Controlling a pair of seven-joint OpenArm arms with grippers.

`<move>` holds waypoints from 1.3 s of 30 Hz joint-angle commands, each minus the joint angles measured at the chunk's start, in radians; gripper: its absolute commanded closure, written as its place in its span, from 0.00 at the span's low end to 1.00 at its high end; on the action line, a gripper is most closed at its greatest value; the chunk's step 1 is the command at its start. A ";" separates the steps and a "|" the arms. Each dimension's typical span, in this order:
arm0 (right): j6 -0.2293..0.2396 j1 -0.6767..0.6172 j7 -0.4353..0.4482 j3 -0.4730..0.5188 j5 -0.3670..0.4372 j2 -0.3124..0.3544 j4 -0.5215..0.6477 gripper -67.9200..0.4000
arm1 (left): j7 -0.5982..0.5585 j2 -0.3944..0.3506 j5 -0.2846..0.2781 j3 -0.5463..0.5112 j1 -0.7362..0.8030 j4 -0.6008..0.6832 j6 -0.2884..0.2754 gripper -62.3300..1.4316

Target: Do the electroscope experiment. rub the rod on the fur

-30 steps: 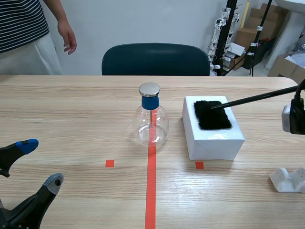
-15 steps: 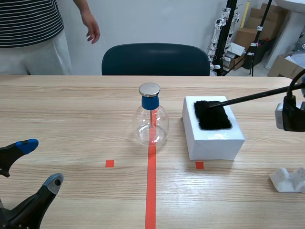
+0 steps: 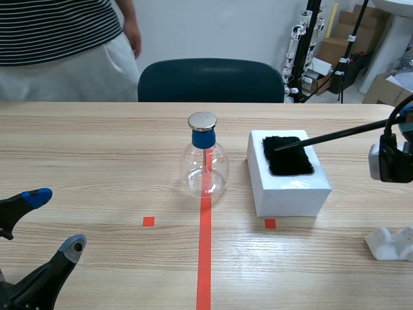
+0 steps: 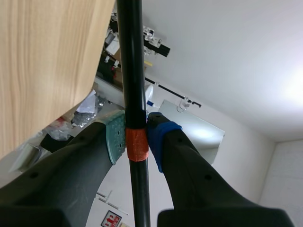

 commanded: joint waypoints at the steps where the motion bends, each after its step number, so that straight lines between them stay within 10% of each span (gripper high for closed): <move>1: -0.003 0.000 -0.008 0.001 -0.001 0.016 0.019 0.84 | -0.018 -0.009 -0.007 -0.003 -0.005 0.014 -0.002 0.00; 17: 0.018 0.030 0.032 -0.027 -0.001 0.024 0.009 0.84 | -0.021 -0.009 -0.006 -0.003 -0.005 0.014 -0.002 0.00; 39: 0.130 0.030 -0.187 -0.032 -0.001 0.025 0.006 0.84 | -0.021 -0.009 -0.006 -0.003 -0.005 0.014 -0.002 0.00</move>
